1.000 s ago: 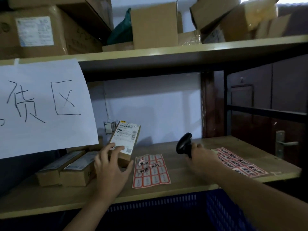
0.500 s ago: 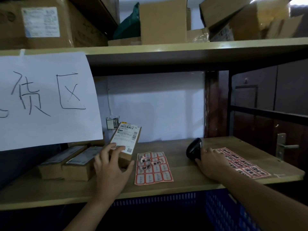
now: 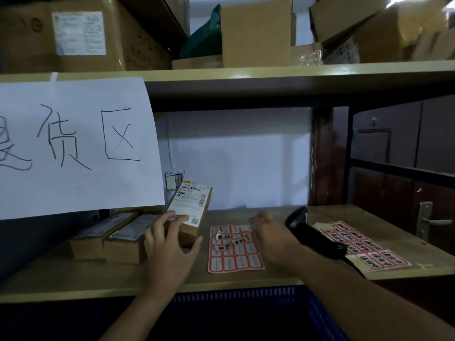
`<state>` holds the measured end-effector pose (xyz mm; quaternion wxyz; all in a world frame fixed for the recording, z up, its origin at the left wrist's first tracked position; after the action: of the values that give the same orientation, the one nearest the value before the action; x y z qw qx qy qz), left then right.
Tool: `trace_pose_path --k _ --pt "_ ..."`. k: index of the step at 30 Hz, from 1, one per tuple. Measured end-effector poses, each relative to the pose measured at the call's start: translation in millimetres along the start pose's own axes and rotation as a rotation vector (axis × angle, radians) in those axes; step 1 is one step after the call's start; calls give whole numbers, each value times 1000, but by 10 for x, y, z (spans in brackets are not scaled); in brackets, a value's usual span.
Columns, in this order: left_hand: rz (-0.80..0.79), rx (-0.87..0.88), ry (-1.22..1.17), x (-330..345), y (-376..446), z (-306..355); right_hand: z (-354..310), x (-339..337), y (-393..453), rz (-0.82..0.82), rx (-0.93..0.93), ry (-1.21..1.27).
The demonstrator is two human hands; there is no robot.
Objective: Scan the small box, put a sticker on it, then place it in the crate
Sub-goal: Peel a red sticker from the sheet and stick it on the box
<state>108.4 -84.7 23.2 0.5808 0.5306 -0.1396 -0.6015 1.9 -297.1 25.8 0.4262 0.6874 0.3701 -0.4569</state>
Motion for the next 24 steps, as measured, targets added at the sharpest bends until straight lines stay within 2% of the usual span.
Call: trace_pose_path --k 4,9,24 --pt "66 -76 30 -89 -21 -229 -460 301 305 -136 -85 -77" --pt "36 -33 39 -10 -55 -106 -342 535 401 -244 -2 -104" --pt "22 -21 46 -9 -77 -105 -269 527 398 -115 58 118"
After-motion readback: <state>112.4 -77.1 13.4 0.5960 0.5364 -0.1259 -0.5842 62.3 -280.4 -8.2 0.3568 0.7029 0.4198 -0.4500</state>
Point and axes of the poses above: each hand's wrist, its own y-axis towards the middle knuckle, its own x-axis out of the palm, z = x × y, the point moved 7 cm from there along y, towards the middle knuckle, and after that the axes turned 7 degrees about -z, right-handed, at the moved point
